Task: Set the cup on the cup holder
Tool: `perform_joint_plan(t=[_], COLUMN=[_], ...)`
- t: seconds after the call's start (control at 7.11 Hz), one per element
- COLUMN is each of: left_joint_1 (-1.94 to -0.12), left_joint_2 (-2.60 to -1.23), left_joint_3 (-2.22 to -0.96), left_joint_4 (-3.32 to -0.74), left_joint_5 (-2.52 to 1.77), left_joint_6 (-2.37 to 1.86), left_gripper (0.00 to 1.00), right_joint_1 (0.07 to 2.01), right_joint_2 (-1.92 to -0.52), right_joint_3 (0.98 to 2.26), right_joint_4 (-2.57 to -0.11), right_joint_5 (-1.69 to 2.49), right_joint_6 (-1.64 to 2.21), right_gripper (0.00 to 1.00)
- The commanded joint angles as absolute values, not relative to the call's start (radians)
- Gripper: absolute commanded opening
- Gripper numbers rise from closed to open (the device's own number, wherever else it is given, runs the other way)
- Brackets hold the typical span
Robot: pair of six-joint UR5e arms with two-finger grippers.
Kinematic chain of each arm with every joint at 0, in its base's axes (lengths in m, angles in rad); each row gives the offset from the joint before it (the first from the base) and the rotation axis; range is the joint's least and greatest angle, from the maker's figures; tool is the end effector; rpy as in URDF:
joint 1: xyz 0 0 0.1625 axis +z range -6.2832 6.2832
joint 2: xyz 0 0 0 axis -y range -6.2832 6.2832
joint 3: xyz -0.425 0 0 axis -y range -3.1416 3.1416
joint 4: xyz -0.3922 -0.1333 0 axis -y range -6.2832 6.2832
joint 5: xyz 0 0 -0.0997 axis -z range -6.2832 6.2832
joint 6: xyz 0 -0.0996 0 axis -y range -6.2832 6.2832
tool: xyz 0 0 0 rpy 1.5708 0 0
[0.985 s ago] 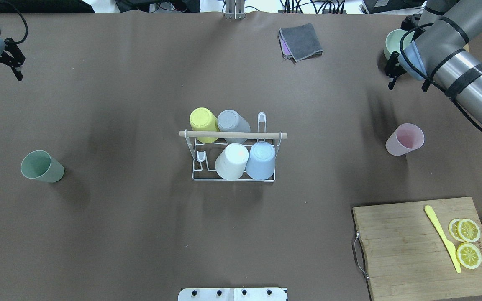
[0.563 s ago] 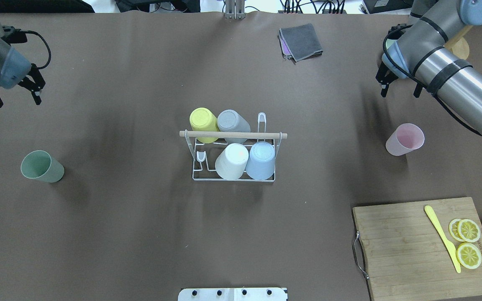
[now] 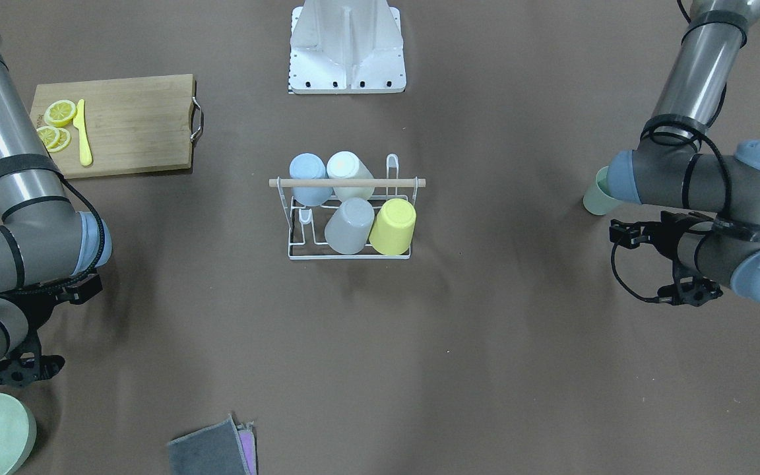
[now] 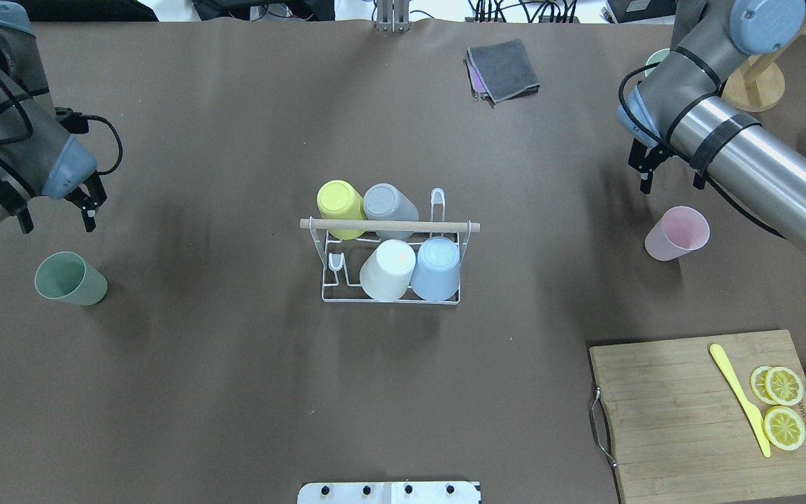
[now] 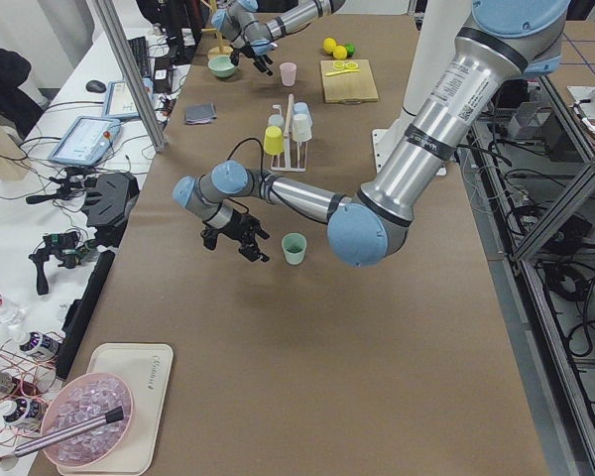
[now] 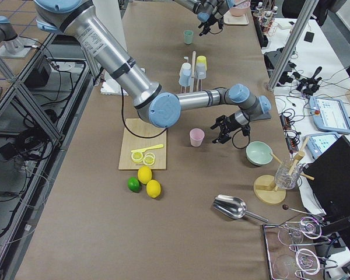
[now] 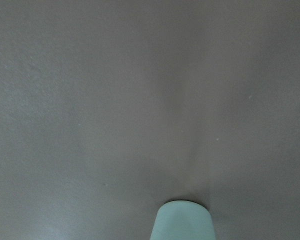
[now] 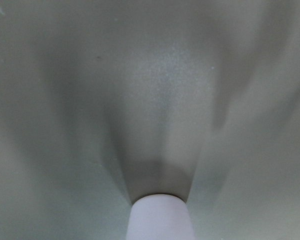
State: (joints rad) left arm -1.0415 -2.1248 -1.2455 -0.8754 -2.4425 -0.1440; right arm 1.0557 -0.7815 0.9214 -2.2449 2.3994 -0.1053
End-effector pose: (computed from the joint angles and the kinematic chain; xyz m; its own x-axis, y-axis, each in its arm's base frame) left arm 0.2869 -0.6035 0.5371 0.7865 -0.0832 -0.6119 -0.3416 0.7669 -0.5434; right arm -0.3132 -0.6749 0.5159 0.7242 -0.0851 0.6843 0.5029 0.7442 -0.4397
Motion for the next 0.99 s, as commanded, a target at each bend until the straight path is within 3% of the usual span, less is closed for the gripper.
perform_joint_plan(t=[0.0,0.56,0.84], left_joint_1=[-1.011,-0.967,-0.937], left_joint_2=[-2.108,-2.102,-2.060], left_joint_3=[-1.276,-1.284,-1.296], left_joint_4=[-0.822,-0.824,-0.841], left_joint_5=[-2.445,-2.454,-2.454], left_joint_6=[-0.108,-0.106,-0.106], left_gripper=[0.98,0.98,0.97], right_joint_1=[1.037,0.994,0.991], right_joint_2=[-0.785,-0.805,-0.819], right_joint_3=[0.916,0.887,0.881], right_joint_4=[-2.292,-2.293,-2.295], right_joint_5=[2.393,2.408,2.414], right_joint_6=[-0.140,-0.166,-0.164], right_gripper=[0.99,0.96,0.88])
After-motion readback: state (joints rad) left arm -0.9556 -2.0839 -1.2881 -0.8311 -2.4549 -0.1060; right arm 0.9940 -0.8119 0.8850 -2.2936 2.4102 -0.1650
